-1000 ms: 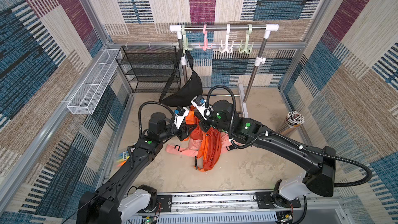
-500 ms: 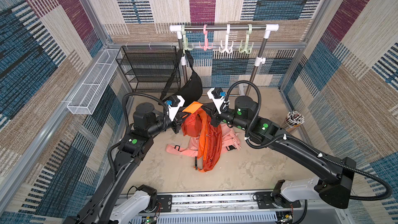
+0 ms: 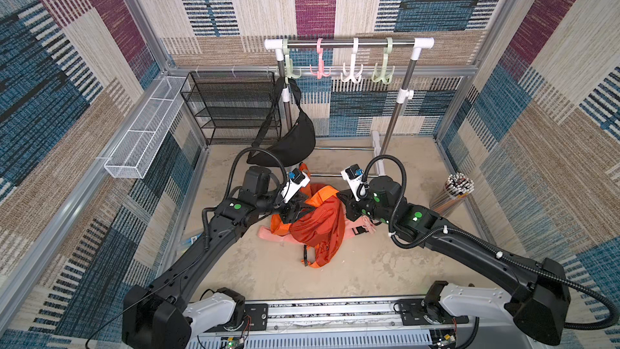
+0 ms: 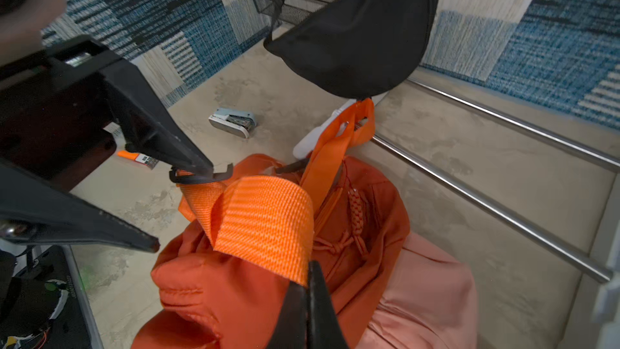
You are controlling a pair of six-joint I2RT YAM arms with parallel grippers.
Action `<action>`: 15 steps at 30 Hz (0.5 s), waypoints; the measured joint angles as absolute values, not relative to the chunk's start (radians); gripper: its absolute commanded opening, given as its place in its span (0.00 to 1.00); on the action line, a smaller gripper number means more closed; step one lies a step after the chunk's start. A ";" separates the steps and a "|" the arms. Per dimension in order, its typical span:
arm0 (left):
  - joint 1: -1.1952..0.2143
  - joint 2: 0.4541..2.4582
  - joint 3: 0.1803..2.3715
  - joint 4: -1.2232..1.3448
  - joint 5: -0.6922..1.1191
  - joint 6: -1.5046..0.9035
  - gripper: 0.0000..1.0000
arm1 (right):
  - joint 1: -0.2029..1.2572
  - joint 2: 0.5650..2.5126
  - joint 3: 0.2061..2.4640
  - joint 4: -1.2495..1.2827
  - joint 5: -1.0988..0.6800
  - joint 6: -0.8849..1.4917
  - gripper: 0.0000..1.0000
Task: Hang the bag on a hook
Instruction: Adjust the bag at the bag.
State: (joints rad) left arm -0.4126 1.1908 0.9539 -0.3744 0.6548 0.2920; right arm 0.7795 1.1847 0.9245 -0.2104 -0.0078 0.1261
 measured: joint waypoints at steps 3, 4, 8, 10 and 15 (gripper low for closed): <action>-0.413 1.212 0.941 -0.372 0.630 0.302 0.52 | 0.760 1.184 0.907 -0.211 -0.009 0.134 0.00; -0.413 1.217 0.936 -0.370 0.626 0.305 0.54 | 0.756 1.184 0.905 -0.208 -0.009 0.135 0.00; -0.413 1.249 0.910 -0.355 0.571 0.306 0.58 | 0.744 1.183 0.891 -0.207 -0.012 0.138 0.00; -0.413 1.264 0.902 -0.347 0.544 0.307 0.57 | 0.744 1.177 0.886 -0.207 -0.017 0.137 0.00; -0.413 1.301 0.894 -0.326 0.498 0.313 0.13 | 0.744 1.159 0.876 -0.200 -0.030 0.137 0.00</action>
